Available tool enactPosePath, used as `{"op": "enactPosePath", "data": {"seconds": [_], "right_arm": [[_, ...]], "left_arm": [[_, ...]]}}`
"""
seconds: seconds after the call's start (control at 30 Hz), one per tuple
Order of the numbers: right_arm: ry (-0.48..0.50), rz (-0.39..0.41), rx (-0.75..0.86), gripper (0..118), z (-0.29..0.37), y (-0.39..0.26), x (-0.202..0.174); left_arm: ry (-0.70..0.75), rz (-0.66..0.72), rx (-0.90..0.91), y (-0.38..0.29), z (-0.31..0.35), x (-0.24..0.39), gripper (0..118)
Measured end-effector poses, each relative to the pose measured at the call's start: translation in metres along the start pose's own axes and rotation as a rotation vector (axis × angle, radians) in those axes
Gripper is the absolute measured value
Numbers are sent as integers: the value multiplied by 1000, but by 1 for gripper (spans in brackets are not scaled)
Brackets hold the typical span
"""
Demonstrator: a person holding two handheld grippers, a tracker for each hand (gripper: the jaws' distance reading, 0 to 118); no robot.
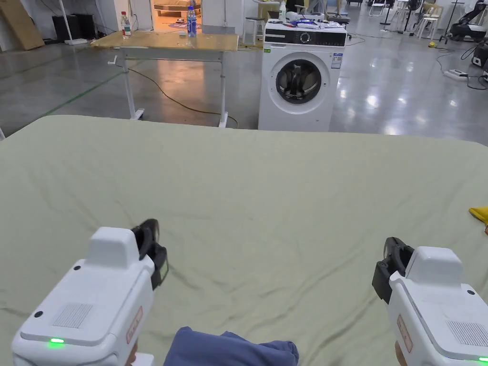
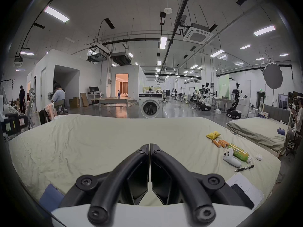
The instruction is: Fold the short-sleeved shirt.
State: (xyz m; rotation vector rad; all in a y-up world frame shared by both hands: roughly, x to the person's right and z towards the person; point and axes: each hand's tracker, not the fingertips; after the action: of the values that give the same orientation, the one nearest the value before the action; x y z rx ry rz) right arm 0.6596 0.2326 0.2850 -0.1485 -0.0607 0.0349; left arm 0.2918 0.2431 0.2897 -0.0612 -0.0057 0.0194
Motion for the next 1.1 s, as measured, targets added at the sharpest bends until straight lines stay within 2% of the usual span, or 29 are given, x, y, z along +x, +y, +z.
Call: {"op": "enactPosePath", "data": {"seconds": [0.2, 0.37, 0.47, 0.63, 0.7, 0.8, 0.9, 0.97, 1.03, 1.1], "right_arm": [[4, -1, 60, 0, 3, 12, -12], [19, 13, 72, 0, 18, 18, -23], [120, 50, 8, 0, 36, 3, -43], [344, 108, -189, 0, 61, -54, -90], [395, 148, -251, 0, 63, -79, -105], [404, 154, -328, 0, 57, -109, -119], [370, 178, -396, 0, 41, -135, -124], [313, 157, -429, 0, 31, -150, -120], [303, 132, -434, 0, 24, -158, -115], [290, 140, -423, 0, 22, -158, -117]], "left_arm": [[135, 16, 48, 2, -5, -23, 1], [150, -4, 19, -1, 1, -35, 1], [152, -16, 3, -5, 8, -41, 1], [148, -37, -19, -15, 16, -46, 1], [146, -43, -31, -20, 18, -48, 1], [143, -36, -48, -26, 21, -52, 1], [134, -28, -66, -31, 24, -54, 1], [126, -26, -82, -35, 26, -56, 1], [119, -26, -97, -39, 28, -58, 1], [108, -30, -116, -44, 30, -59, 1]]}}
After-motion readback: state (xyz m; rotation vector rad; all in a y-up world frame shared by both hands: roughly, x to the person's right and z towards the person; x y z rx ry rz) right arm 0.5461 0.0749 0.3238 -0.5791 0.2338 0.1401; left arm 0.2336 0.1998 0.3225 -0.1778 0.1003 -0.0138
